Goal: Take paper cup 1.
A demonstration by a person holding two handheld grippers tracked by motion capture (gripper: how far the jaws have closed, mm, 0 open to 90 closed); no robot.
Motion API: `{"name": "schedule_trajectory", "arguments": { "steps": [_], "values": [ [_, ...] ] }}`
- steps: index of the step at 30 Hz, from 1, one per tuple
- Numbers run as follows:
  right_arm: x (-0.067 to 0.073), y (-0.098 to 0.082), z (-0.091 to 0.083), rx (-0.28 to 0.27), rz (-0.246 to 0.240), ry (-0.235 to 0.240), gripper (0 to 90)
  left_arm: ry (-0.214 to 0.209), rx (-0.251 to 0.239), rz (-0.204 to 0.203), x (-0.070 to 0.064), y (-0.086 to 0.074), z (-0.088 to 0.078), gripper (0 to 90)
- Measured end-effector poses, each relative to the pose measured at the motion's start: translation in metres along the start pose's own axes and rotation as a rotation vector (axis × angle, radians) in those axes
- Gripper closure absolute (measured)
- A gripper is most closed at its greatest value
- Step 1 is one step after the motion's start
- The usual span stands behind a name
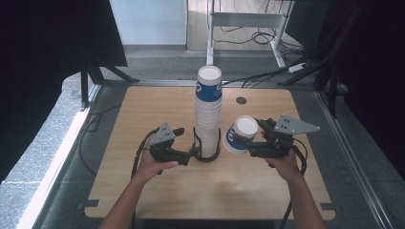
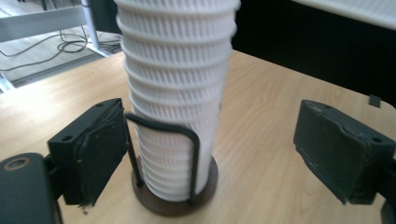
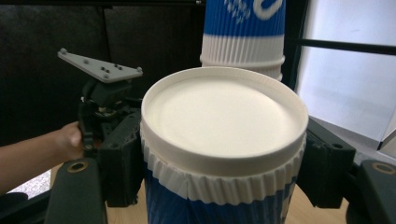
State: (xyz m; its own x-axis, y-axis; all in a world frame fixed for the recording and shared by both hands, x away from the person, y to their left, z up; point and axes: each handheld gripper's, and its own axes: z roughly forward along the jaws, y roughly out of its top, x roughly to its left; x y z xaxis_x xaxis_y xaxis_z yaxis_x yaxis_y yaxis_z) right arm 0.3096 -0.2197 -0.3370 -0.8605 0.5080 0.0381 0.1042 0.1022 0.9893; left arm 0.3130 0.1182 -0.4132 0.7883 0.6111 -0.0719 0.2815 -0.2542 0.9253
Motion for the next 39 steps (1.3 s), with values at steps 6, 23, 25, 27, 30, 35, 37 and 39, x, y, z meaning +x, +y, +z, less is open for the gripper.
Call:
{"name": "schedule_trajectory", "arguments": {
  "steps": [6, 23, 25, 27, 30, 35, 37, 39],
  "values": [
    [0.002, -0.026, 0.009, 0.034, 0.02, 0.005, 27.5, 0.016, -0.014, -0.015, -0.01, -0.021, -0.007, 11.3],
    [0.01, -0.074, 0.032, 0.08, 0.065, 0.036, 27.4, -0.017, -0.025, -0.002, -0.023, -0.03, -0.018, 12.4],
    [0.01, -0.079, 0.034, 0.087, 0.069, 0.038, 27.4, -0.02, -0.02, 0.0, -0.025, -0.031, -0.018, 12.4],
    [0.011, -0.084, 0.036, 0.094, 0.072, 0.037, 27.4, -0.026, -0.014, -0.001, -0.026, -0.032, -0.016, 12.3],
    [0.013, -0.091, 0.039, 0.093, 0.078, 0.042, 27.4, -0.036, -0.006, -0.004, -0.029, -0.034, -0.014, 12.4],
    [0.018, -0.097, 0.043, 0.111, 0.059, 0.04, 27.4, -0.044, 0.011, 0.004, -0.036, -0.037, -0.01, 12.3],
    [0.02, -0.099, 0.045, 0.103, 0.064, 0.048, 27.4, -0.048, 0.014, 0.004, -0.037, -0.038, -0.009, 11.9],
    [0.023, -0.101, 0.047, 0.108, 0.058, 0.05, 27.4, -0.052, 0.015, -0.001, -0.039, -0.04, -0.008, 11.8]
  ]
}}
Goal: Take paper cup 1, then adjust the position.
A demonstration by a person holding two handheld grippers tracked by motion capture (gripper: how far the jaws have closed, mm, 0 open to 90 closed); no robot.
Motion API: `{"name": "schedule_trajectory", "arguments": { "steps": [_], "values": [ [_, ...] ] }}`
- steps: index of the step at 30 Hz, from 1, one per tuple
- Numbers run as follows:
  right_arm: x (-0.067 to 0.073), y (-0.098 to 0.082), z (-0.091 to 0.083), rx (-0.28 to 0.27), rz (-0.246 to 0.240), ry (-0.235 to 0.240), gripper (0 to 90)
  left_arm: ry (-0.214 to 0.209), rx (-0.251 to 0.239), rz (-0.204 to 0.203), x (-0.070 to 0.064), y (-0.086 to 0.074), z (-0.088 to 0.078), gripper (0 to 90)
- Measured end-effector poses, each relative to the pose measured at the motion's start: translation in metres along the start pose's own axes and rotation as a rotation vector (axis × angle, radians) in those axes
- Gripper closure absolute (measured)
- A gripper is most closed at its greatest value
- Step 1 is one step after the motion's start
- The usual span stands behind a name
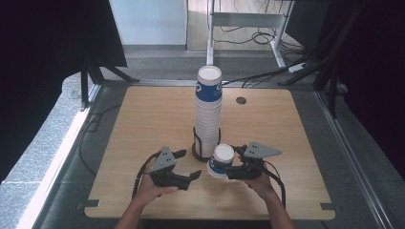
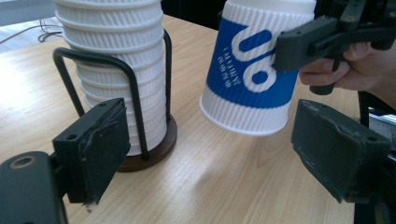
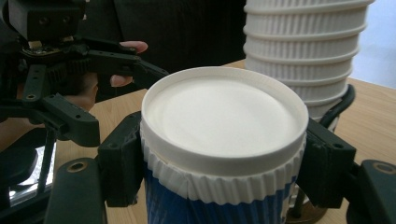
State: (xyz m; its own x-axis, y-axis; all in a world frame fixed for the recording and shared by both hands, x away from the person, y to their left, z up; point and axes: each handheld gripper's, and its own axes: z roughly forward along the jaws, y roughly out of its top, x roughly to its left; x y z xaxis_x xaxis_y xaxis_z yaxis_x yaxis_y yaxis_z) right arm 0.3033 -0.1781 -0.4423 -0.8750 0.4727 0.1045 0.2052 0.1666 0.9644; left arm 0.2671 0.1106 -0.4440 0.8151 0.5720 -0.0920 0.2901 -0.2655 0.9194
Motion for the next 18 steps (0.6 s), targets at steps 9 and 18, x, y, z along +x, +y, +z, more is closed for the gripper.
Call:
{"name": "schedule_trajectory", "arguments": {
  "steps": [9, 18],
  "values": [
    [0.01, -0.002, 0.018, 0.009, -0.013, 0.031, 27.3, 0.008, 0.011, -0.012, -0.002, -0.007, -0.003, 10.1],
    [0.015, -0.003, 0.022, 0.011, -0.016, 0.038, 27.3, 0.006, 0.04, -0.009, -0.009, -0.01, 0.008, 6.8]
  ]
}}
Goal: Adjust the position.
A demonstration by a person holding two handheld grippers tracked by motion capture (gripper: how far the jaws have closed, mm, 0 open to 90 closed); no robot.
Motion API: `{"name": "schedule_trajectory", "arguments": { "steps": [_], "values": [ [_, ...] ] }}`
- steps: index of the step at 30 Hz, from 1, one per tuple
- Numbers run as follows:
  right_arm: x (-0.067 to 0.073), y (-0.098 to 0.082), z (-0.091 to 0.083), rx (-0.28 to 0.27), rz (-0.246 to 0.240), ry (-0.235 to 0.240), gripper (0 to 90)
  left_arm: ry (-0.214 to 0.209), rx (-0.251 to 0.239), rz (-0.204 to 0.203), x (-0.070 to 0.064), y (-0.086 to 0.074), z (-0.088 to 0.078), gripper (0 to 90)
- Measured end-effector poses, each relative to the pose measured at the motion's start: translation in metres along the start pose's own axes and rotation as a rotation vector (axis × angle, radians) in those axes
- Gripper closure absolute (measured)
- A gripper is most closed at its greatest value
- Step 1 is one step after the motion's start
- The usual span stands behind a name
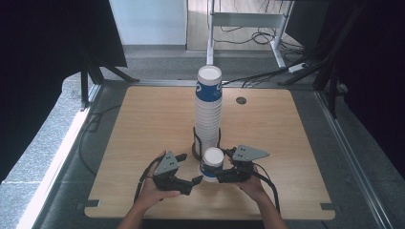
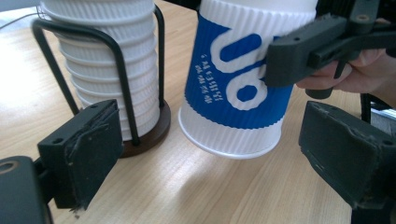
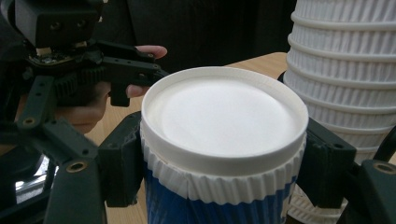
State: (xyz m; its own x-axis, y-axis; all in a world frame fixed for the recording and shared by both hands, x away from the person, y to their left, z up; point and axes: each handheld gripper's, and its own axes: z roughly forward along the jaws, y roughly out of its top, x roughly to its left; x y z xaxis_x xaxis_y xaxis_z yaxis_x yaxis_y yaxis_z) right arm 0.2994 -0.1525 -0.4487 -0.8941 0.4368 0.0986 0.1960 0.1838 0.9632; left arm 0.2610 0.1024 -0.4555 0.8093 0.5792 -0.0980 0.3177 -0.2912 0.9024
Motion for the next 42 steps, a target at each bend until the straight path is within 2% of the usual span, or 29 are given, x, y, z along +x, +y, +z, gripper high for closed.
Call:
{"name": "schedule_trajectory", "arguments": {
  "steps": [7, 15, 18, 24, 28, 31, 34, 42],
  "values": [
    [0.002, 0.001, -0.001, -0.014, 0.004, 0.01, 27.3, -0.011, 0.006, 0.012, -0.007, 0.0, 0.005, 6.7],
    [0.007, 0.0, 0.007, -0.013, 0.015, 0.028, 27.3, 0.012, 0.026, 0.039, -0.017, -0.001, 0.015, 6.6],
    [0.009, 0.0, 0.008, -0.015, 0.018, 0.033, 27.3, 0.006, 0.031, 0.038, -0.019, -0.003, 0.019, 6.6],
    [0.014, 0.001, 0.011, -0.019, 0.022, 0.055, 27.3, 0.016, 0.041, 0.035, -0.02, -0.006, 0.025, 7.0],
    [0.017, 0.002, 0.012, -0.031, 0.016, 0.073, 27.3, 0.039, 0.045, 0.037, -0.02, -0.008, 0.028, 12.0],
    [0.017, 0.003, 0.011, -0.034, 0.017, 0.084, 27.3, 0.036, 0.039, 0.044, -0.021, -0.008, 0.027, 14.8],
    [0.017, 0.003, 0.01, -0.034, 0.017, 0.085, 27.3, 0.042, 0.04, 0.052, -0.021, -0.008, 0.027, 14.9],
    [0.017, 0.003, 0.01, -0.041, 0.022, 0.089, 27.4, 0.04, 0.047, 0.04, -0.02, -0.008, 0.028, 12.7]
  ]
}}
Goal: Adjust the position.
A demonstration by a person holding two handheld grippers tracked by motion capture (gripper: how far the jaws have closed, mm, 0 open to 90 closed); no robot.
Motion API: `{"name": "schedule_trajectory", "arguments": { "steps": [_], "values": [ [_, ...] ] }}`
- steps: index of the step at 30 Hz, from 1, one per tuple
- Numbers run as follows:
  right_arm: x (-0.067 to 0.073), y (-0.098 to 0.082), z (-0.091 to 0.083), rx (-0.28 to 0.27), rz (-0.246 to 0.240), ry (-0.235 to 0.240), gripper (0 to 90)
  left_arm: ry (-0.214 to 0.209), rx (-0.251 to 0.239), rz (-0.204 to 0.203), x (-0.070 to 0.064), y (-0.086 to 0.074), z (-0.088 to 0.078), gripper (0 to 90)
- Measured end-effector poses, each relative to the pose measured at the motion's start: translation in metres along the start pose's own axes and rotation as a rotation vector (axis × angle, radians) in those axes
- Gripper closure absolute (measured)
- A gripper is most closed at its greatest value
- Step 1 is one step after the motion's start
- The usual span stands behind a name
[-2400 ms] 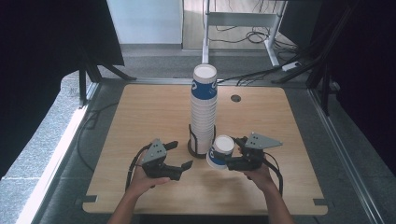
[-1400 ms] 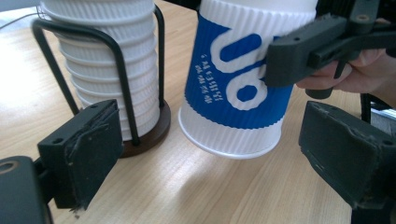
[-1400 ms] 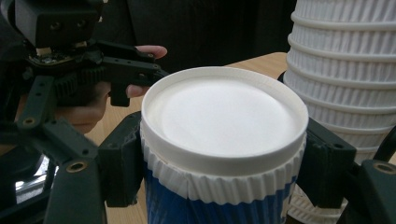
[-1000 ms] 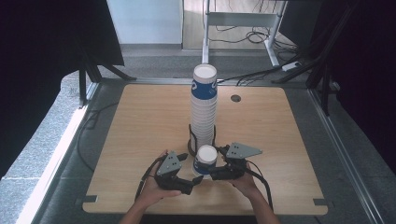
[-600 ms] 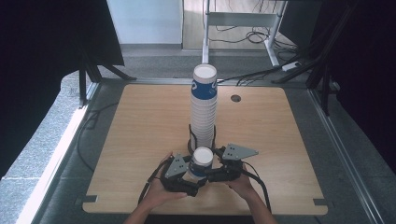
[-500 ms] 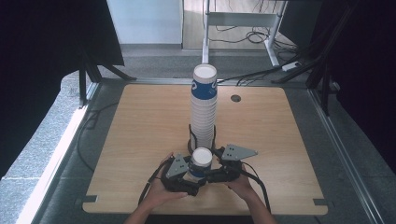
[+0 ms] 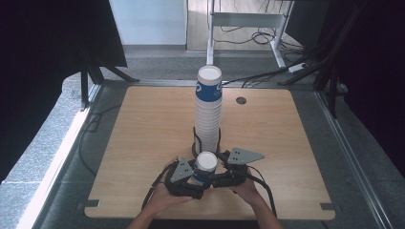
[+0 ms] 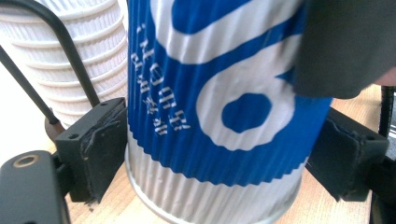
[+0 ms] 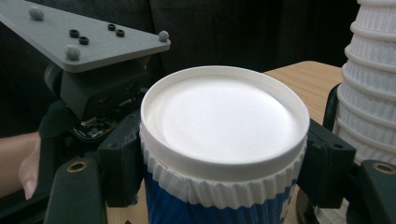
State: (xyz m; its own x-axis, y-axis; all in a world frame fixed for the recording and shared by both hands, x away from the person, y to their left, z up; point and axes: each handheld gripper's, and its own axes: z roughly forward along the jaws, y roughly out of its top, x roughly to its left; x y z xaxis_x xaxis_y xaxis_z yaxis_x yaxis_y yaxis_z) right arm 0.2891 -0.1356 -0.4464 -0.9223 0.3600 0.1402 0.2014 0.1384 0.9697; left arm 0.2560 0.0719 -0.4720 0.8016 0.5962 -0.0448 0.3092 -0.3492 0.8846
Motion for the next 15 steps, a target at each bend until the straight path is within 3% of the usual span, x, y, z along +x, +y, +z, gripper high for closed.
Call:
{"name": "schedule_trajectory", "arguments": {
  "steps": [15],
  "values": [
    [0.0006, -0.002, 0.0026, 0.032, -0.009, -0.002, 26.5, 0.002, 0.024, 0.029, 0.0016, -0.0025, 0.0015, 17.3]
  ]
}}
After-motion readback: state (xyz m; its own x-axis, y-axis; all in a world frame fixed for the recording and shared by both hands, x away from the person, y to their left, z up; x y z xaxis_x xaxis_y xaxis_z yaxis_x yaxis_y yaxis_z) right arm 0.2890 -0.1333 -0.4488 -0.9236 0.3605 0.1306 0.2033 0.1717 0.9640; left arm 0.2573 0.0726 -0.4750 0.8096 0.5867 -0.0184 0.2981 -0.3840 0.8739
